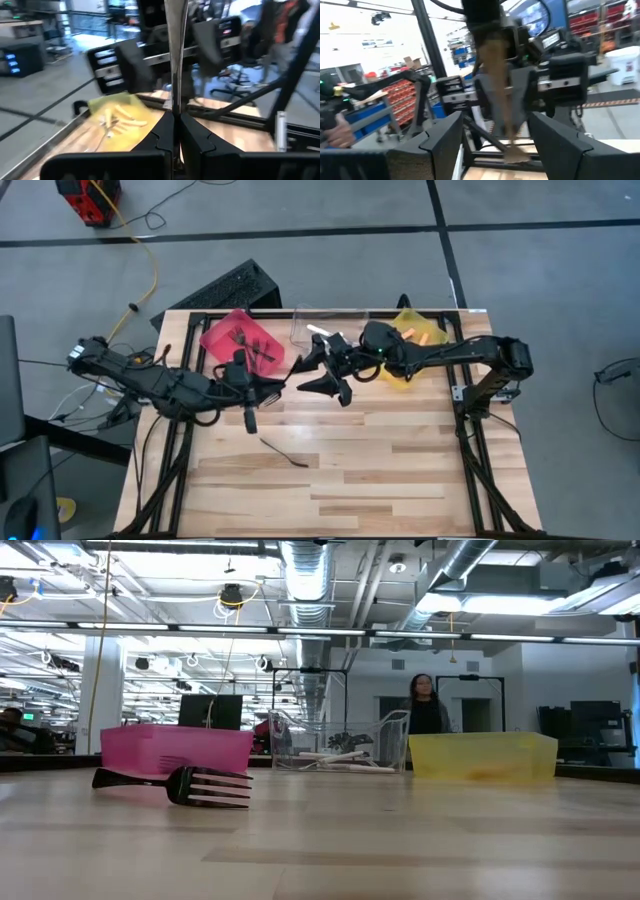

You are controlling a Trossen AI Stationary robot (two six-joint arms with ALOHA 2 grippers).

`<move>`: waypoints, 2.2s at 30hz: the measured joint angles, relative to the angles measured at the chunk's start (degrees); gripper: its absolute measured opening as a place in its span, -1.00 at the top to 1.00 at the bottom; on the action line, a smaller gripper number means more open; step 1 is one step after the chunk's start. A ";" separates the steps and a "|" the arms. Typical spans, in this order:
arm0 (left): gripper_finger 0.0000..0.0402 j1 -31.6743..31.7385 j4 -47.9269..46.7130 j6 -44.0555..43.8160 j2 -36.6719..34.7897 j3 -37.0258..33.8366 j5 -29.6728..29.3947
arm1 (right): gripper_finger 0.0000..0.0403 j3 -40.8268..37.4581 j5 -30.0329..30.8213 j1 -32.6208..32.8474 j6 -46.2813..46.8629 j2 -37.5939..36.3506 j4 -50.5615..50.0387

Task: Sort silverware by color (type)
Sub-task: Put the black fork into the pink bin

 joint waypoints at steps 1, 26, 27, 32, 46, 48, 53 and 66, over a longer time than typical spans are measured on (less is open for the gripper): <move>1.00 0.37 0.84 0.46 0.16 0.00 1.37 | -0.29 0.00 0.70 -0.07 -0.34 0.00 0.01; 1.00 5.63 3.92 3.30 3.59 -0.02 8.60 | 0.27 0.00 6.79 0.10 -7.39 0.00 -3.06; 1.00 5.63 3.77 3.19 3.60 -0.02 8.61 | 0.35 0.00 6.81 0.13 -7.75 0.00 -3.22; 1.00 6.00 3.72 2.23 3.76 -0.02 8.67 | 0.79 0.00 6.84 0.14 -9.90 -0.02 -3.26; 0.70 6.44 -0.21 -0.31 3.37 -0.04 3.04 | 0.82 0.00 10.75 0.03 -9.90 0.04 -6.51; 0.61 6.44 -0.27 -0.32 3.14 -0.02 2.88 | 0.82 0.00 11.27 -0.01 -9.92 0.04 -6.55; 0.39 6.44 -3.74 -2.00 1.83 -0.02 2.66 | 0.82 0.00 11.40 -0.54 -9.82 0.04 -6.44; 0.23 6.44 -18.17 -12.92 -7.30 -0.02 1.56 | 0.82 0.00 21.59 -3.55 -5.40 -0.13 -8.54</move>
